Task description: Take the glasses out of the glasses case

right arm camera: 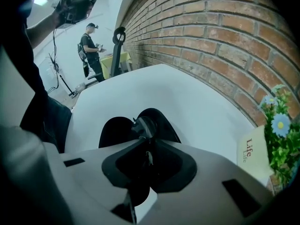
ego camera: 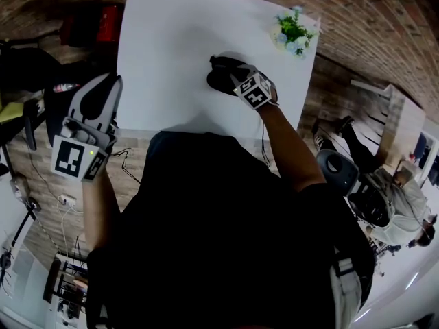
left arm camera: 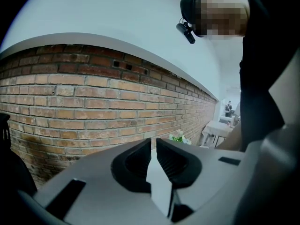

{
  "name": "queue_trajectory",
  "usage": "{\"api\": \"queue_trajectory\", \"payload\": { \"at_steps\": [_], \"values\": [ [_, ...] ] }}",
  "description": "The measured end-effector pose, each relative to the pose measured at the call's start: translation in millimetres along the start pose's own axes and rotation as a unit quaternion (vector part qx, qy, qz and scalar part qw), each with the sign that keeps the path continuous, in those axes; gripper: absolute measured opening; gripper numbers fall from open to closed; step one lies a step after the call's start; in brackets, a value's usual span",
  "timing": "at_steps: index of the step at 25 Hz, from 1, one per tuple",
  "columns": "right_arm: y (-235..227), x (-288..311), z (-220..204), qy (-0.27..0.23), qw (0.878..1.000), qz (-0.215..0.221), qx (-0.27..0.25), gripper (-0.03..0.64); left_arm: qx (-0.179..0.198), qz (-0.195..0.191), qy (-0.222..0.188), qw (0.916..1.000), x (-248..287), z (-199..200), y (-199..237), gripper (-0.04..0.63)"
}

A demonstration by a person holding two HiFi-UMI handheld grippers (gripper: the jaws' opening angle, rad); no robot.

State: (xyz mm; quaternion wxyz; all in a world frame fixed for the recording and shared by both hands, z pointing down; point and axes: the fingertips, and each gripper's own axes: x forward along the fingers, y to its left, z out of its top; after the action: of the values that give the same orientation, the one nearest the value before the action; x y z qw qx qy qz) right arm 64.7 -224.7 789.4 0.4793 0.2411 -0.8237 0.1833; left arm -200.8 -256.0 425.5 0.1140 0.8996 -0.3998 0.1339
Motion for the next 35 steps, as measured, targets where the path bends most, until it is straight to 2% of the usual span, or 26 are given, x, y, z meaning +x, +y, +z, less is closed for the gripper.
{"api": "queue_trajectory", "payload": {
  "at_steps": [15,24,28,35],
  "values": [
    [2,17,-5,0.031,0.999,0.011,-0.035,0.077,-0.011,0.006,0.008,0.9999,1,-9,8,0.041],
    [0,21,-4,0.032,0.998,0.018,-0.043,0.075,-0.034,0.001,-0.007,0.9994,6,-5,4,0.041],
    [2,24,-4,0.035,0.998,0.022,-0.044,0.058,-0.022,0.007,0.002,0.9997,2,-10,8,0.041],
    [1,26,-4,0.035,0.998,0.025,-0.048,0.052,-0.026,0.008,0.003,0.9996,5,-11,7,0.041]
  ]
}}
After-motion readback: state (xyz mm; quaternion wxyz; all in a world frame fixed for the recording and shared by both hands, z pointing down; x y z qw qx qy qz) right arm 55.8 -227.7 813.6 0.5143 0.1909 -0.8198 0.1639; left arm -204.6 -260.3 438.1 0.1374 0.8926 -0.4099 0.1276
